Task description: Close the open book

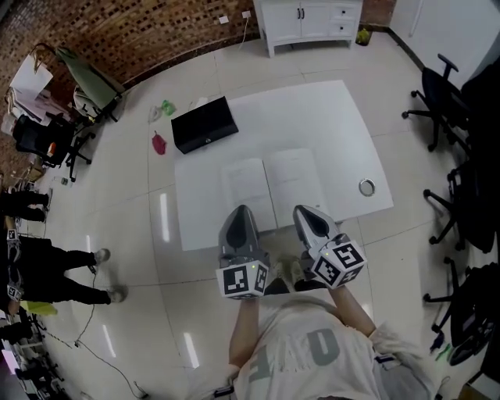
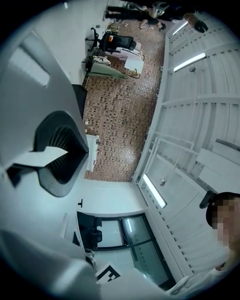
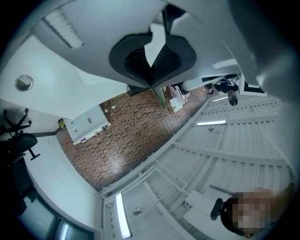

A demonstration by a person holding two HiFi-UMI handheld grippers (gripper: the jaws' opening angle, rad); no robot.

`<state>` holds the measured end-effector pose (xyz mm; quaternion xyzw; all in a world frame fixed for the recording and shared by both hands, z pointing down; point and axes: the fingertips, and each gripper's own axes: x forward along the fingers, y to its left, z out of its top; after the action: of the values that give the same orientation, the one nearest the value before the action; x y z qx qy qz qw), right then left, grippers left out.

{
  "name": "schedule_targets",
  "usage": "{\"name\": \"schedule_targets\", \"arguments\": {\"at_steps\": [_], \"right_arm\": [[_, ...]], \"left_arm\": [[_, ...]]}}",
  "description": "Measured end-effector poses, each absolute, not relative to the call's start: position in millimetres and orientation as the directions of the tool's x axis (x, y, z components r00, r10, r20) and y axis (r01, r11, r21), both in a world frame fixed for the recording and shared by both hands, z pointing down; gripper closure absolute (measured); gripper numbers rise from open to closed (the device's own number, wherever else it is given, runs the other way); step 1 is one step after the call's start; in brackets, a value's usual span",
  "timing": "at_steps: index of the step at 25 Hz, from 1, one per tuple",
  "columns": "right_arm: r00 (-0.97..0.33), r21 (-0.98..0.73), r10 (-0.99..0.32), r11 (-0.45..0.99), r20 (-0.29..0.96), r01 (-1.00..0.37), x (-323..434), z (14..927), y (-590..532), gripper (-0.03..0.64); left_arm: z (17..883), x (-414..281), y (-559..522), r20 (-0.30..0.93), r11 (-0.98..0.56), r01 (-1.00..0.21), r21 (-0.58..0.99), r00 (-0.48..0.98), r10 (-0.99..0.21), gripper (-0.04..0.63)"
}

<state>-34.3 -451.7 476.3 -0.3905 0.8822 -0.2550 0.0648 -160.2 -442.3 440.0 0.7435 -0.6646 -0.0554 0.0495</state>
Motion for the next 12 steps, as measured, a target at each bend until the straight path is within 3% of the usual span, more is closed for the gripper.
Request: {"name": "schedule_targets", "arguments": {"at_steps": [3,4,5,6,12], "right_arm": [[-0.7,-0.529,-0.711,0.567,0.073,-0.631,-34,488,-450,0.609],[-0.716,-0.563,-0.694,0.564,0.074,-0.605,-35,499,-448,0.572],[-0.727,-0.612,-0.682,0.544,0.076,-0.574,-36,513,-447,0.412],[-0.727,-0.664,-0.682,0.506,0.083,-0.551,-36,529,-446,0.376],[-0.607,-0.805,-0.756,0.192,0.243,-0.561,-7,618,-434,0.345]], "left_arm": [[449,-160,-446,0.005,-0.133,-0.98,0.151,0.135,-0.991,0.58],[453,-160,-447,0.017,-0.137,-0.979,0.153,0.141,-0.99,0.58],[458,-161,-448,0.029,-0.138,-0.978,0.155,0.144,-0.989,0.58],[463,-162,-449,0.042,-0.138,-0.978,0.159,0.146,-0.988,0.58],[500,-160,-441,0.138,-0.143,-0.973,0.181,0.17,-0.976,0.58]]}}
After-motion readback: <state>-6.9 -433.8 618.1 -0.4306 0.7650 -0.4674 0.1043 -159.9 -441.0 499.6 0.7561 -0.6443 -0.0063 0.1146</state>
